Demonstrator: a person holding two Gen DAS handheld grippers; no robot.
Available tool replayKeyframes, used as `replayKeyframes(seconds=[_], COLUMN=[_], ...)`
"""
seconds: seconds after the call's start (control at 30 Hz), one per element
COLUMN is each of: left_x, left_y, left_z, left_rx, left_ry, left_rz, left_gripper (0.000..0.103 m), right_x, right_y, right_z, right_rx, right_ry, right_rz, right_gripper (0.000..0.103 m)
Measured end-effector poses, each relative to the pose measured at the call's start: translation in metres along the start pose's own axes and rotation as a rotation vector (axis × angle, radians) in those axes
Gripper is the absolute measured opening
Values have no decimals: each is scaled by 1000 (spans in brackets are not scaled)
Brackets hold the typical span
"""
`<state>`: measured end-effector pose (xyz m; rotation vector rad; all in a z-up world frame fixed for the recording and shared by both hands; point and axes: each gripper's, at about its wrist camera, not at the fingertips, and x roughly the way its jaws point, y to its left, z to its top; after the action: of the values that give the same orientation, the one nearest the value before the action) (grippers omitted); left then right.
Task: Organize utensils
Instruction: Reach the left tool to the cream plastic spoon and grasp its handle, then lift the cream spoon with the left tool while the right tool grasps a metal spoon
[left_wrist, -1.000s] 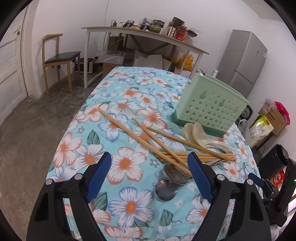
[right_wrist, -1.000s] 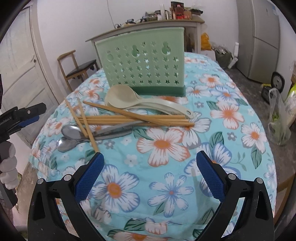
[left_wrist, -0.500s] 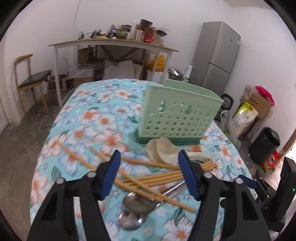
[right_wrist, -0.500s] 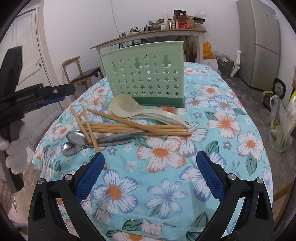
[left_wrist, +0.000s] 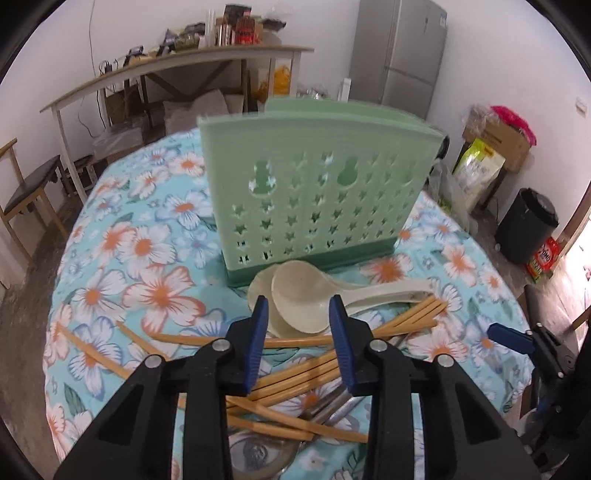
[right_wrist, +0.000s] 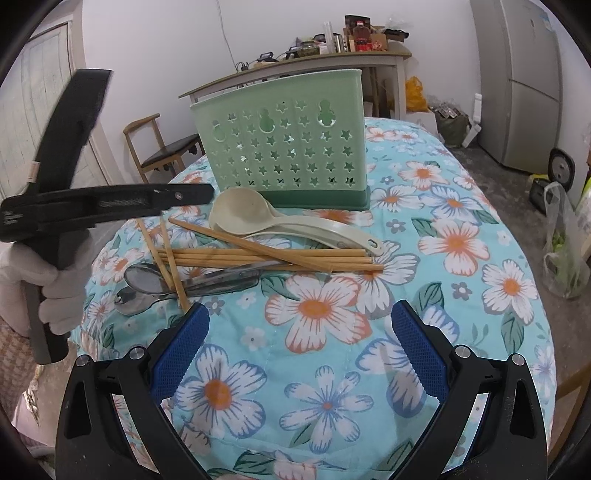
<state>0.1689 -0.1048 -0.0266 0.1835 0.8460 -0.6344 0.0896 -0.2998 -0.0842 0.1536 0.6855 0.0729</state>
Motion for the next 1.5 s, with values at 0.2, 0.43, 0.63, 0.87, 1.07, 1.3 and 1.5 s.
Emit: replayKeyframes(seconds=[0.2, 0.43, 0.63, 0.87, 1.07, 1.3, 1.5], left_x=[20, 28, 33, 43, 44, 19, -19], left_y=[8, 16, 23, 34, 35, 35, 28], left_z=[5, 9, 11, 13, 11, 14, 16], left_rx=[-37, -80, -143, -203, -221, -231, -218], left_ry=[44, 74, 100, 147, 147, 49, -75], left_rz=[-27, -35, -106, -106, -68, -66, -75], left_gripper=[29, 28, 28, 23, 4, 3, 3], right_x=[4, 7, 9, 9, 10, 8, -1], right_y=[-3, -7, -8, -8, -8, -9, -6], right_z=[0, 0, 0, 1, 2, 2, 2], right_rx=[6, 12, 13, 8, 4, 9, -1], right_ry=[5, 10, 9, 7, 9, 4, -18], right_rz=[2, 5, 6, 7, 1, -3, -13], right_gripper=[95, 95, 95, 95, 95, 95, 93])
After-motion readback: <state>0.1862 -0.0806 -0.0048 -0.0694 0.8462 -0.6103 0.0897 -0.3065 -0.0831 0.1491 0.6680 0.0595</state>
